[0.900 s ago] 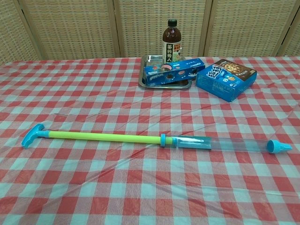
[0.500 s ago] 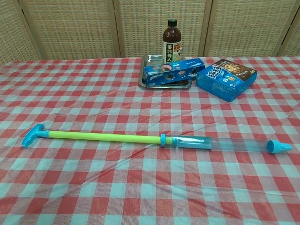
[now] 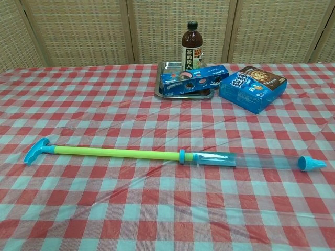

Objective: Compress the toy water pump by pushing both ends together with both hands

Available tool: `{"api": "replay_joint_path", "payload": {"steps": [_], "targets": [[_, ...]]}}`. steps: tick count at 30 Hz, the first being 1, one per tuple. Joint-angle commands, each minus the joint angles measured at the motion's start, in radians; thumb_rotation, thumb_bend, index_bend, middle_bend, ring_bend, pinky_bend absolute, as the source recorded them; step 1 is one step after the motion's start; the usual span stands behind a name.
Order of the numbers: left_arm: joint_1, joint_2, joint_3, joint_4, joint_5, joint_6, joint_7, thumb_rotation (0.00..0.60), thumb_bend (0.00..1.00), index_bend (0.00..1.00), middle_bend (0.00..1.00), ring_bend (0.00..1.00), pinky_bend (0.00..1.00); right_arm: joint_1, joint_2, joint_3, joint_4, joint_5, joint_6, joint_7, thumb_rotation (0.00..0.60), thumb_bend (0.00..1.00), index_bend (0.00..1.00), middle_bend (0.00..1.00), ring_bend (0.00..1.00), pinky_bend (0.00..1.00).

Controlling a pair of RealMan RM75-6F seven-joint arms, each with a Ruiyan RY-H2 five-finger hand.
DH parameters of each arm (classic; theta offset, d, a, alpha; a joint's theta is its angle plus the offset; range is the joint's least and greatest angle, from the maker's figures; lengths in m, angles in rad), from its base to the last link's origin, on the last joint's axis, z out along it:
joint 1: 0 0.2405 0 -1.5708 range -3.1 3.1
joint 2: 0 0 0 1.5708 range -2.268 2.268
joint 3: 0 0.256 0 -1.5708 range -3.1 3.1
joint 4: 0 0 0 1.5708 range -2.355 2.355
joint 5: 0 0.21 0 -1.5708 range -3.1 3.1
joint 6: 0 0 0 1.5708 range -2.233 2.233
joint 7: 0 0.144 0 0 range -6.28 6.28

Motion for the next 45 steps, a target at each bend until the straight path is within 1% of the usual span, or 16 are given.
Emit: {"api": "replay_joint_path", "payload": {"steps": [1, 10, 11, 12, 13, 14, 15, 17, 19, 21, 24, 27, 31, 34, 40, 45], "targets": [[-0.002, 0.000, -0.003, -0.003, -0.004, -0.001, 0.001, 0.600, 0.09, 0.00, 0.00, 0.00, 0.00, 0.001, -0.003, -0.001, 0.001, -0.003, 0.000, -0.005, 0.600, 0.08, 0.00, 0.00, 0.00, 0.00], [-0.048, 0.001, -0.047, -0.008, -0.064, -0.059, 0.027, 0.600, 0.11, 0.00, 0.00, 0.00, 0.00, 0.003, -0.007, -0.005, -0.003, -0.007, -0.007, -0.014, 0.600, 0.08, 0.00, 0.00, 0.00, 0.00], [-0.059, 0.003, -0.057, -0.010, -0.083, -0.076, 0.032, 0.600, 0.11, 0.00, 0.00, 0.00, 0.00, 0.003, -0.007, -0.006, -0.004, -0.008, -0.007, -0.015, 0.600, 0.08, 0.00, 0.00, 0.00, 0.00], [-0.066, 0.004, -0.065, -0.011, -0.094, -0.084, 0.035, 0.600, 0.12, 0.00, 0.02, 0.04, 0.03, 0.003, -0.007, -0.007, -0.004, -0.009, -0.007, -0.016, 0.600, 0.08, 0.00, 0.00, 0.00, 0.00], [-0.077, 0.002, -0.078, -0.013, -0.109, -0.092, 0.038, 0.600, 0.12, 0.00, 0.06, 0.09, 0.07, 0.003, -0.008, -0.007, -0.005, -0.010, -0.007, -0.017, 0.600, 0.08, 0.00, 0.00, 0.00, 0.00], [-0.083, -0.002, -0.086, -0.014, -0.120, -0.097, 0.039, 0.600, 0.13, 0.01, 0.14, 0.18, 0.15, 0.003, -0.008, -0.008, -0.006, -0.011, -0.008, -0.018, 0.600, 0.07, 0.00, 0.00, 0.00, 0.00], [-0.091, -0.007, -0.096, -0.013, -0.131, -0.102, 0.038, 0.600, 0.13, 0.04, 0.25, 0.28, 0.24, 0.003, -0.009, -0.009, -0.006, -0.012, -0.009, -0.020, 0.600, 0.08, 0.00, 0.00, 0.00, 0.00], [-0.112, -0.022, -0.115, -0.006, -0.153, -0.122, 0.037, 0.600, 0.13, 0.12, 0.37, 0.39, 0.34, 0.004, -0.010, -0.011, -0.007, -0.014, -0.011, -0.024, 0.600, 0.07, 0.00, 0.00, 0.00, 0.00], [-0.141, -0.034, -0.126, 0.001, -0.185, -0.170, 0.048, 0.600, 0.13, 0.21, 0.48, 0.48, 0.43, 0.005, -0.012, -0.014, -0.009, -0.017, -0.013, -0.028, 0.600, 0.08, 0.00, 0.00, 0.00, 0.00], [-0.172, -0.044, -0.135, 0.004, -0.218, -0.222, 0.062, 0.600, 0.13, 0.31, 0.63, 0.59, 0.54, 0.005, -0.014, -0.015, -0.010, -0.020, -0.014, -0.032, 0.600, 0.08, 0.00, 0.00, 0.00, 0.00], [-0.217, -0.066, -0.141, 0.016, -0.268, -0.289, 0.108, 0.600, 0.13, 0.37, 0.73, 0.68, 0.61, 0.007, -0.015, -0.018, -0.010, -0.023, -0.019, -0.035, 0.600, 0.08, 0.00, 0.00, 0.00, 0.00], [-0.262, -0.107, -0.149, 0.036, -0.322, -0.335, 0.170, 0.600, 0.14, 0.41, 0.78, 0.71, 0.63, 0.009, -0.016, -0.022, -0.012, -0.025, -0.025, -0.036, 0.600, 0.07, 0.00, 0.00, 0.00, 0.00], [-0.317, -0.165, -0.160, 0.059, -0.394, -0.384, 0.233, 0.600, 0.15, 0.42, 0.79, 0.72, 0.64, 0.010, -0.017, -0.027, -0.014, -0.033, -0.028, -0.037, 0.600, 0.07, 0.01, 0.00, 0.00, 0.00], [-0.359, -0.201, -0.165, 0.073, -0.454, -0.409, 0.293, 0.600, 0.22, 0.42, 0.79, 0.72, 0.64, 0.013, -0.014, -0.030, -0.015, -0.037, -0.034, -0.030, 0.600, 0.07, 0.01, 0.00, 0.00, 0.00], [-0.455, -0.253, -0.172, 0.097, -0.647, -0.506, 0.379, 0.600, 0.23, 0.37, 0.79, 0.72, 0.65, 0.020, -0.010, -0.035, -0.008, -0.039, -0.049, 0.004, 0.600, 0.07, 0.01, 0.00, 0.00, 0.00], [-0.496, -0.280, -0.160, 0.119, -0.733, -0.530, 0.390, 0.600, 0.23, 0.37, 0.79, 0.72, 0.65, 0.023, -0.005, -0.037, -0.008, -0.041, -0.053, 0.024, 0.600, 0.07, 0.01, 0.00, 0.00, 0.00]]}}
